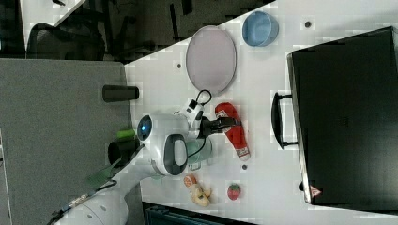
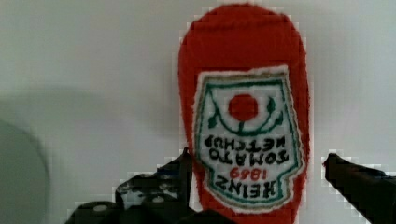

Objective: Pick Ketchup from the table and place it in strainer.

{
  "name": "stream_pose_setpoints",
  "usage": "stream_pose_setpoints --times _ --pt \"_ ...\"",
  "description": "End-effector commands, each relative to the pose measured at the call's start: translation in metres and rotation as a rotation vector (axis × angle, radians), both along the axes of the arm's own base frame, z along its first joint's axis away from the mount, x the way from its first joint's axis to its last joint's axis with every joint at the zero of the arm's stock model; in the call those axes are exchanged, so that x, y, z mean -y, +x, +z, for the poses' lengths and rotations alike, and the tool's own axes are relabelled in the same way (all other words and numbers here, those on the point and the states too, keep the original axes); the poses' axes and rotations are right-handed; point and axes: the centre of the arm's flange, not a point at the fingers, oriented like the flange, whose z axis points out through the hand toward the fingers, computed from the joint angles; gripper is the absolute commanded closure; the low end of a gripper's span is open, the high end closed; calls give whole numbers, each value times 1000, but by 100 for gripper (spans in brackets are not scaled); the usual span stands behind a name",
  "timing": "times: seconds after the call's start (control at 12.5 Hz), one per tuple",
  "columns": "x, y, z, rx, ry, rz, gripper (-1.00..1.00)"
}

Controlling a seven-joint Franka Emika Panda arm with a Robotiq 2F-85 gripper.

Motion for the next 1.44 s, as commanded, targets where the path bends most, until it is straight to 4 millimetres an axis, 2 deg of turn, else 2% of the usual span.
stream_pose_setpoints --times 0.08,0.32,0.48,0.56,0.88,1.2,1.44 --pt "-3 -1 -3 21 8 46 -92" --pt "-3 0 -2 40 9 42 -21" --pt "-1 6 13 70 4 39 -18" --pt "0 11 27 95 0 38 -18" --pt "8 19 107 111 -33 30 -18" --pt "15 20 206 100 -67 14 -18" --pt "2 10 262 42 -79 19 -18"
